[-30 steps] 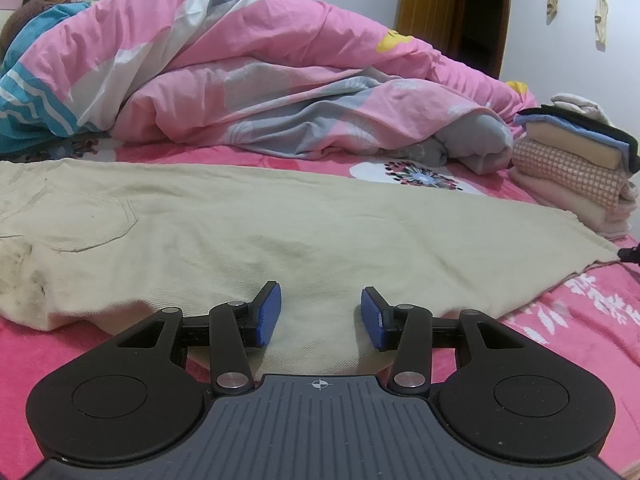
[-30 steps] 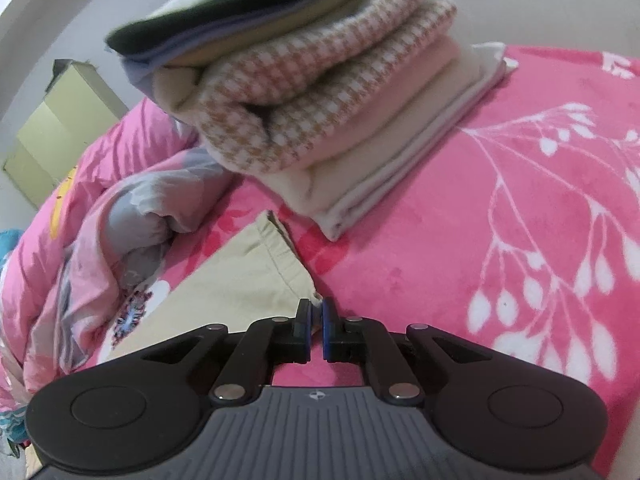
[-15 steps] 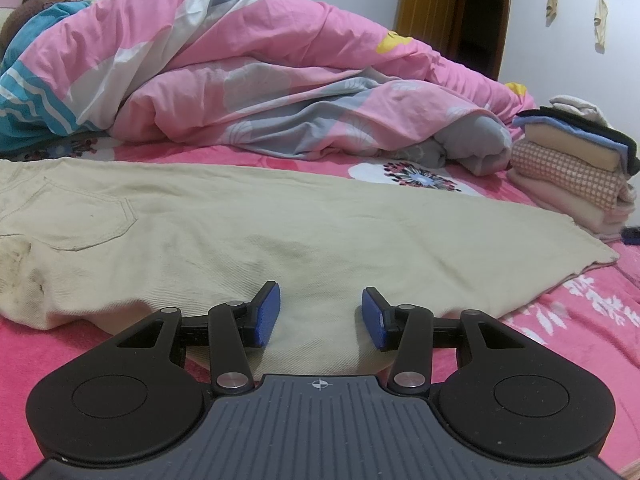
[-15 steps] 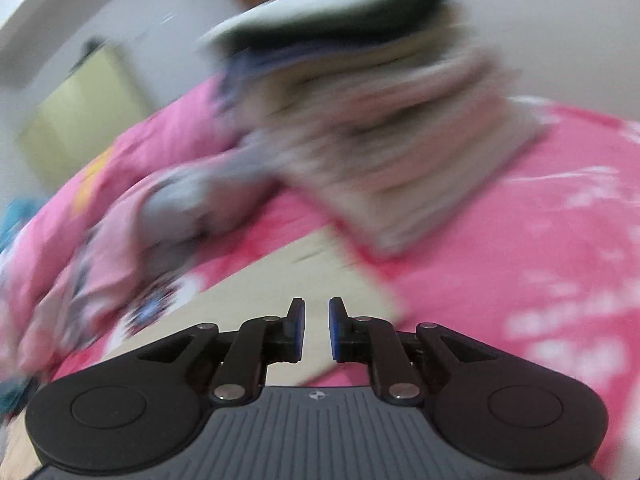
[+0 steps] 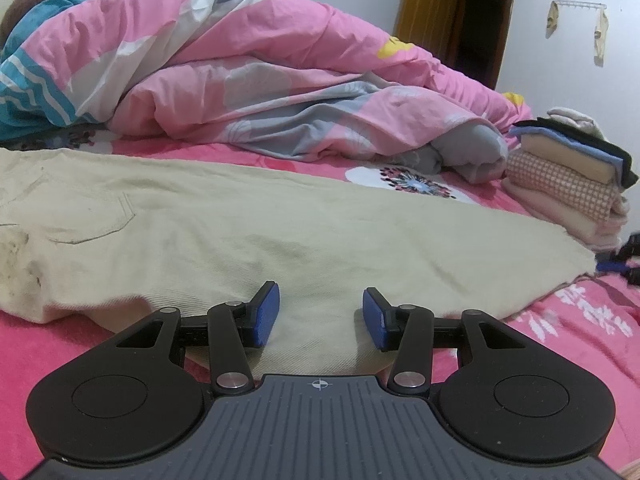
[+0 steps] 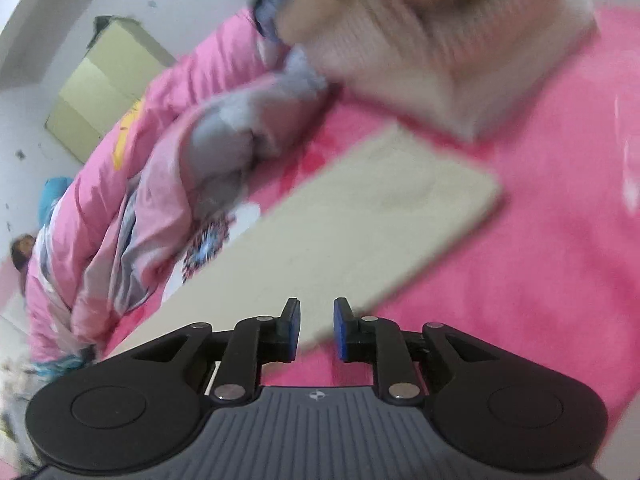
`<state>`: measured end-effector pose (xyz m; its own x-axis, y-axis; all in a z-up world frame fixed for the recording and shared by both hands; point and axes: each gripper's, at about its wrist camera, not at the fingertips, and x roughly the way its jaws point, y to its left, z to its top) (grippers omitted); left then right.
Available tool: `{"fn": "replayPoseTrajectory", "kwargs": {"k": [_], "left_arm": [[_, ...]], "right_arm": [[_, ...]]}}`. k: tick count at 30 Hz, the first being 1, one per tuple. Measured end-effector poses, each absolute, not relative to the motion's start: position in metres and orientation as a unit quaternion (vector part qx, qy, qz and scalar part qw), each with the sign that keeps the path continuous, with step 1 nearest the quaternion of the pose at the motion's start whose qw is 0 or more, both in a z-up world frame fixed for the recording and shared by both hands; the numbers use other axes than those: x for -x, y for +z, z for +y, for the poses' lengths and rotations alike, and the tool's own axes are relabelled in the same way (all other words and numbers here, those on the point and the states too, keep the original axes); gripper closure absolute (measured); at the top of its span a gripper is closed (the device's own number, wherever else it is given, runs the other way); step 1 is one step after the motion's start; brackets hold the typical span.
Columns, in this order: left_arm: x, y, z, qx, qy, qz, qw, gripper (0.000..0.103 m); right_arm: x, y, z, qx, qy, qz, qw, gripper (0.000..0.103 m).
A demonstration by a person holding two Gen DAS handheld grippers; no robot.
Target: Fold clothes
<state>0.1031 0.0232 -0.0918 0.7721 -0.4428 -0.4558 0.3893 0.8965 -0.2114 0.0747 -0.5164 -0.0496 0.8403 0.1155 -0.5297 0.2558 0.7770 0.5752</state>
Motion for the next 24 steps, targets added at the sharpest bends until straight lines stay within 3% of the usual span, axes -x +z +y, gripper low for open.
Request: {"fn": "replayPoseTrajectory", "kwargs": {"k": [4, 10, 17, 19, 22, 24], "left_arm": [[-0.103, -0.092, 0.023, 0.052, -0.221, 0.254, 0.940, 0.056], [-0.103, -0.093, 0.023, 0.051, -0.222, 0.253, 0.940, 0.056], [-0.102, -0.094, 0.023, 0.050, -0.223, 0.251, 0.941, 0.055], [-0.102, -0.093, 0.023, 0.051, -0.224, 0.251, 0.941, 0.055], [-0.102, -0.093, 0.022, 0.051, -0.224, 0.251, 0.940, 0.055], [-0.101, -0.093, 0.022, 0.052, -0.224, 0.251, 0.940, 0.054]], "right_arm": [[-0.119, -0.029, -0.526, -0.271, -0.063, 0.268, 0.923, 0.084], [-0.214, -0.058, -0.549, -0.207, -0.117, 0.350, 0.906, 0.085], [-0.245, -0.069, -0.550, -0.150, -0.179, 0.338, 0.912, 0.085], [-0.235, -0.064, -0.542, -0.141, -0.189, 0.327, 0.915, 0.083], [-0.208, -0.052, -0.529, -0.158, -0.159, 0.314, 0.923, 0.068], [-0.183, -0.046, -0.517, -0.173, -0.131, 0.315, 0.924, 0.064]]}}
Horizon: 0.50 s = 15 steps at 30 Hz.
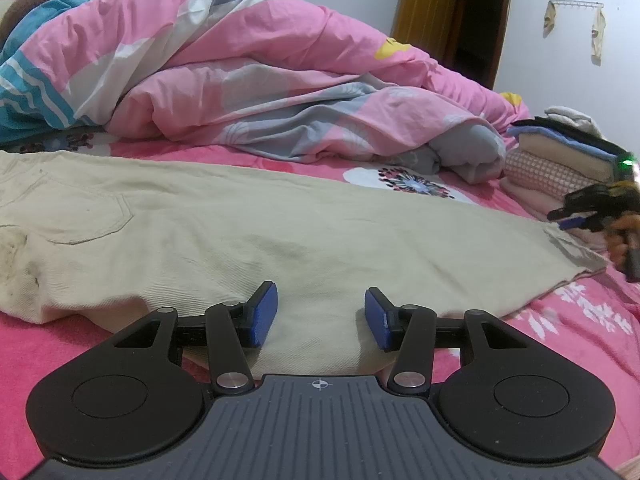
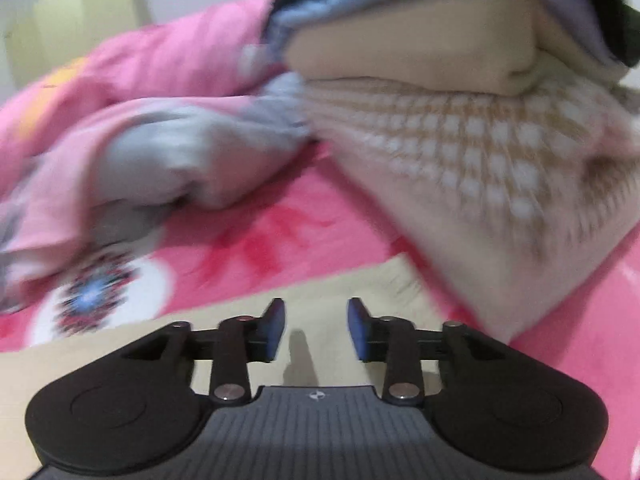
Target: Fold clothes
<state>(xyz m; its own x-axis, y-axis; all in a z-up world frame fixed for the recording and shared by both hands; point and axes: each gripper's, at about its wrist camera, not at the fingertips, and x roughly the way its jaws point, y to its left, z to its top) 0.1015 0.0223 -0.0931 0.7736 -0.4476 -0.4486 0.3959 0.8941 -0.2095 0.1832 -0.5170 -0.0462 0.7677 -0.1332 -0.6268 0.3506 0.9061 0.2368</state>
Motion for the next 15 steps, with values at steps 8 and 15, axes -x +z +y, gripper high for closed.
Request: {"fn": "replayPoseTrajectory", "kwargs": {"k": [8, 15], "left_arm": [[-0.102, -0.092, 0.022, 0.049, -0.224, 0.253, 0.940, 0.054], [-0.101, -0.086, 0.010, 0.017, -0.200, 0.266, 0.943, 0.053]], "right_arm": [[-0.105, -0.046, -0.434, -0.099, -0.084, 0.334, 0.934, 0.032], [-0.101, -0.078, -0.388, 0.022, -0.138, 0.301, 0.943, 0.000]]}}
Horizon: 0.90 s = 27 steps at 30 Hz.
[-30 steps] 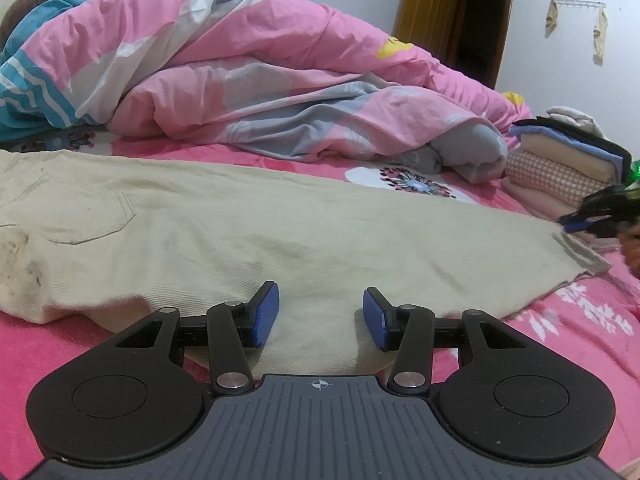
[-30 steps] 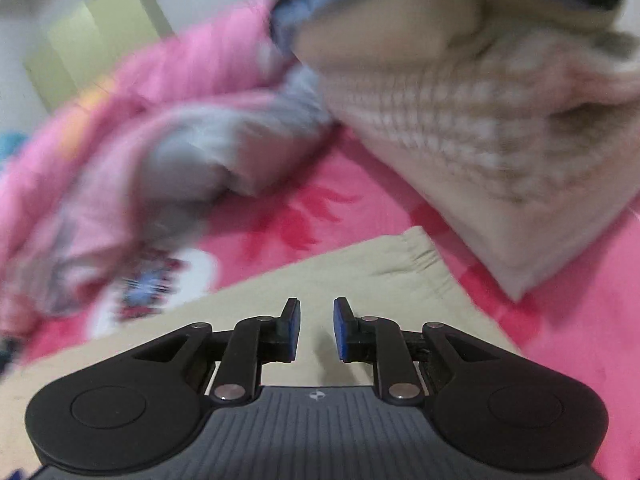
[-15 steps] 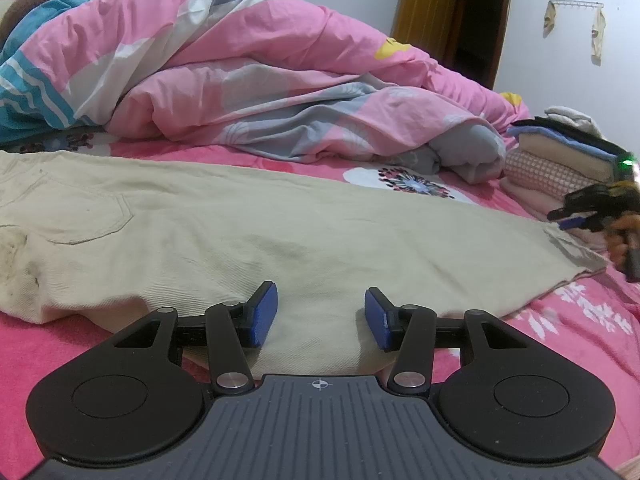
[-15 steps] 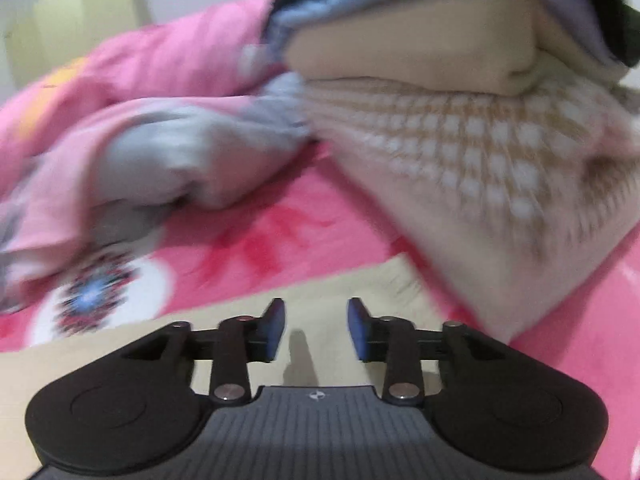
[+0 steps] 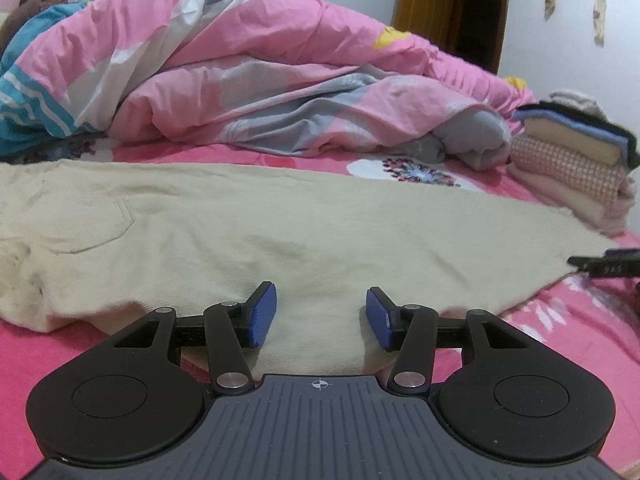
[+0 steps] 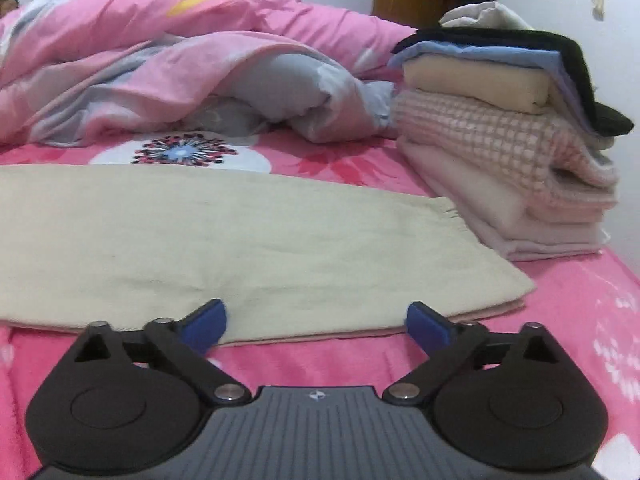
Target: Fold clothes
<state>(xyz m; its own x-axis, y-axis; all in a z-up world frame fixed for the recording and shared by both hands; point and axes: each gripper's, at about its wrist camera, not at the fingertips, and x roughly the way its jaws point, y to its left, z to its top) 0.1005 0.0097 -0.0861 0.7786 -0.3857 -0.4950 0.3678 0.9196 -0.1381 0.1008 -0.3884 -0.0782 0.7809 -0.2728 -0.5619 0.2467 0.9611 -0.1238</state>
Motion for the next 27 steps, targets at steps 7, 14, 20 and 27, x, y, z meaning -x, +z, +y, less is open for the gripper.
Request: {"fn": "replayPoseTrajectory", "kwargs": {"k": [7, 14, 20, 27], "left_arm": [[-0.089, -0.048, -0.008, 0.026, -0.144, 0.234, 0.961, 0.025], [-0.118, -0.049, -0.037, -0.020, -0.088, 0.264, 0.960, 0.001], [-0.139, -0.078, -0.029, 0.005, -0.045, 0.324, 0.945, 0.000], [-0.137, -0.085, -0.039, -0.023, -0.028, 0.315, 0.948, 0.000]], "right_arm": [[-0.098, -0.082, -0.412, -0.065, -0.117, 0.310, 0.941, 0.000], [-0.097, -0.082, -0.412, -0.068, -0.118, 0.308, 0.942, 0.000], [-0.097, -0.082, -0.409, -0.061, -0.125, 0.305, 0.942, 0.000], [-0.097, -0.082, -0.409, -0.059, -0.125, 0.308, 0.941, 0.000]]}}
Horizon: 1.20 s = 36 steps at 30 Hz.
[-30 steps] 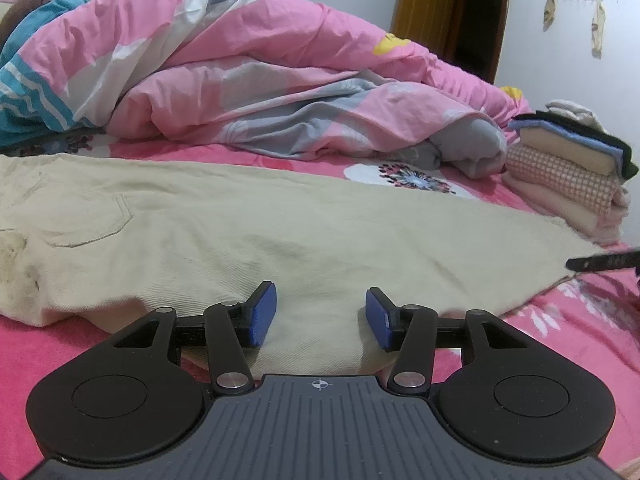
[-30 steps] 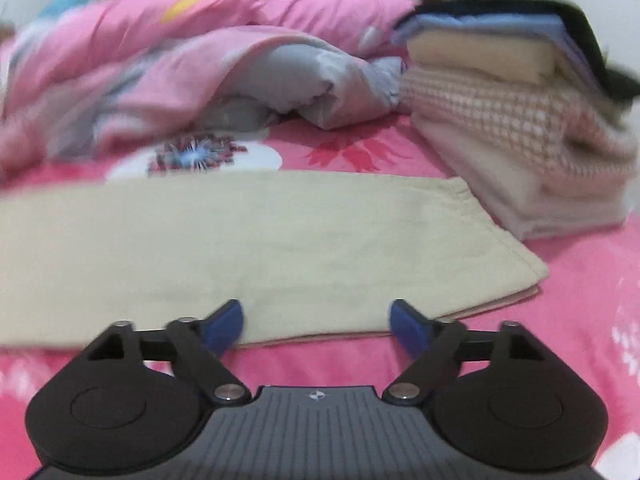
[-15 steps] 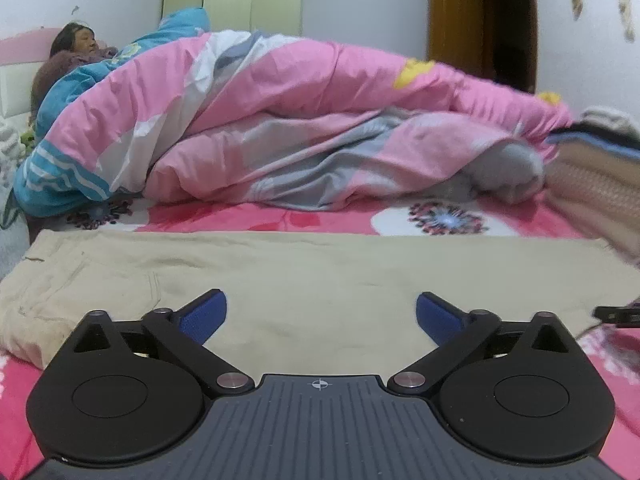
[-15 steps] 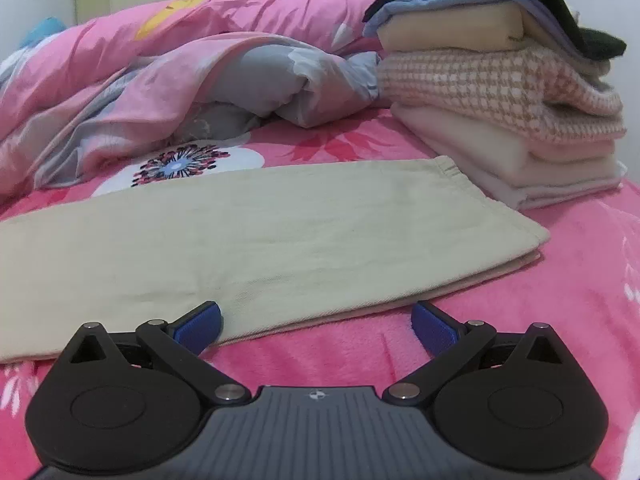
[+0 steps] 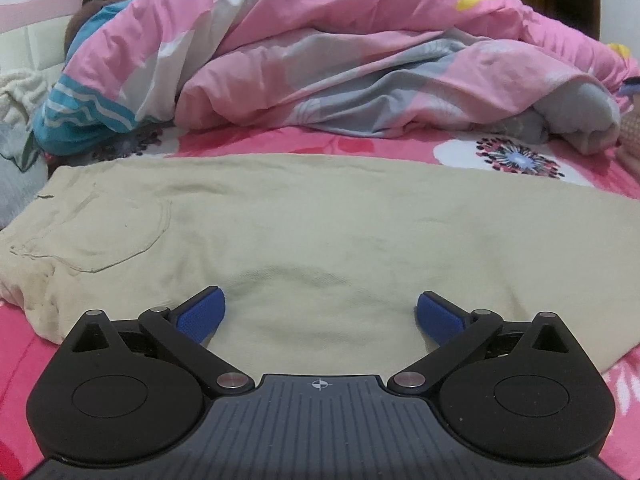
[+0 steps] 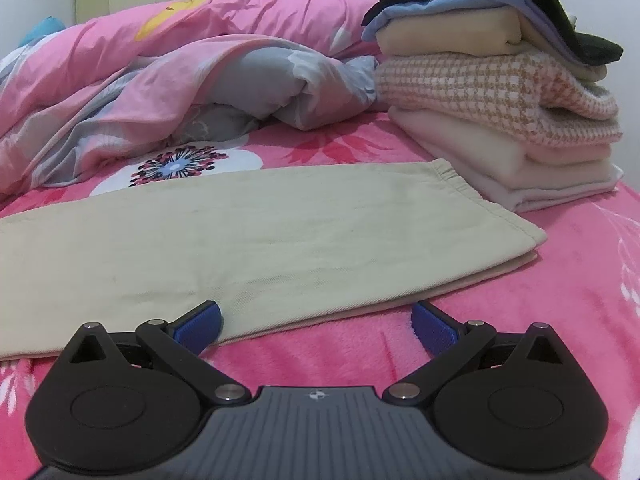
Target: Fold clothes
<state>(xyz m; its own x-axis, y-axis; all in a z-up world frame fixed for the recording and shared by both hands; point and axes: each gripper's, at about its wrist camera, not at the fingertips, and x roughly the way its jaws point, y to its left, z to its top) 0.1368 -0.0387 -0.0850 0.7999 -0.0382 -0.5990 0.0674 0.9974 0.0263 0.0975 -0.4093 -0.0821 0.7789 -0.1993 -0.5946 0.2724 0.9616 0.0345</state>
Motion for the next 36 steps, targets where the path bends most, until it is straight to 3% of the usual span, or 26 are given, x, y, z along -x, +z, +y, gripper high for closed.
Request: {"fn": "replayPoseTrajectory", "kwargs": {"k": [12, 20, 25, 31, 36], "left_arm": [[-0.138, -0.088, -0.038, -0.014, -0.027, 0.310, 0.950, 0.000], [-0.137, -0.088, -0.037, -0.008, -0.029, 0.309, 0.951, 0.000], [-0.136, -0.089, -0.037, -0.006, -0.029, 0.303, 0.953, 0.000], [-0.133, -0.090, -0.039, -0.014, -0.024, 0.291, 0.956, 0.000], [-0.132, -0.091, -0.039, -0.015, -0.023, 0.288, 0.957, 0.000]], "right_arm": [[-0.091, -0.076, -0.414, -0.083, -0.128, 0.294, 0.943, 0.000], [-0.064, -0.063, -0.454, -0.240, -0.146, 0.253, 0.926, 0.000], [-0.057, -0.062, -0.467, -0.270, -0.164, 0.235, 0.919, 0.000], [-0.051, -0.062, -0.475, -0.294, -0.168, 0.222, 0.914, 0.005], [-0.040, -0.062, -0.494, -0.353, -0.156, 0.201, 0.900, 0.016]]}}
